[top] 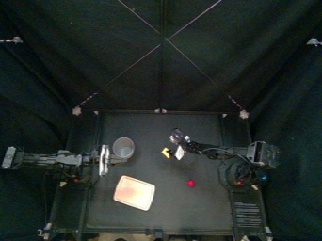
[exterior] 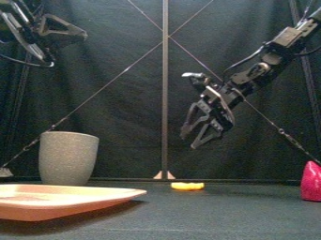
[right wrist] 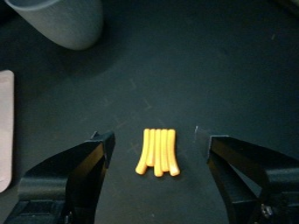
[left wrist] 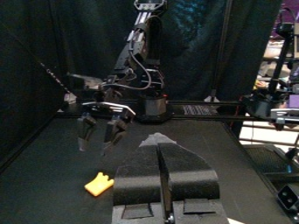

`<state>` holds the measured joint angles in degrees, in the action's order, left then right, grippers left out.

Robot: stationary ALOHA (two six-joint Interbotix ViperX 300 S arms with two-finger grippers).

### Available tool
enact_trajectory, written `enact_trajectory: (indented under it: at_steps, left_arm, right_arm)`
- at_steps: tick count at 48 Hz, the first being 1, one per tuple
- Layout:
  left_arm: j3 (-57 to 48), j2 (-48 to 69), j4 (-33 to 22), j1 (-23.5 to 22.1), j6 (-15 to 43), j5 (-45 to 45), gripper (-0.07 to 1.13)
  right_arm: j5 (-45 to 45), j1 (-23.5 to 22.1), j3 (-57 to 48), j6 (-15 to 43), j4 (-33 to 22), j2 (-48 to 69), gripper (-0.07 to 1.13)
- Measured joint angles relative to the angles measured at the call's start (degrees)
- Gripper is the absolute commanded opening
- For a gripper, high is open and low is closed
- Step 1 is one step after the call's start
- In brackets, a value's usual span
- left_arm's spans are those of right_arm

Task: Pick the fries then place it on the pink plate
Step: Pick the fries

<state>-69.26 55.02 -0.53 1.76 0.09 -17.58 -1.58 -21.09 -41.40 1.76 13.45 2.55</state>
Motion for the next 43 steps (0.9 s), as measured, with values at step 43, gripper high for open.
enact_trajectory:
  at_steps: [43]
  left_arm:
    - [-2.29,0.00,-0.79,0.26,-0.18,0.00,0.05]
  right_arm:
    - [34.54,-2.72,22.94,1.41,-3.87,-19.25,1.04]
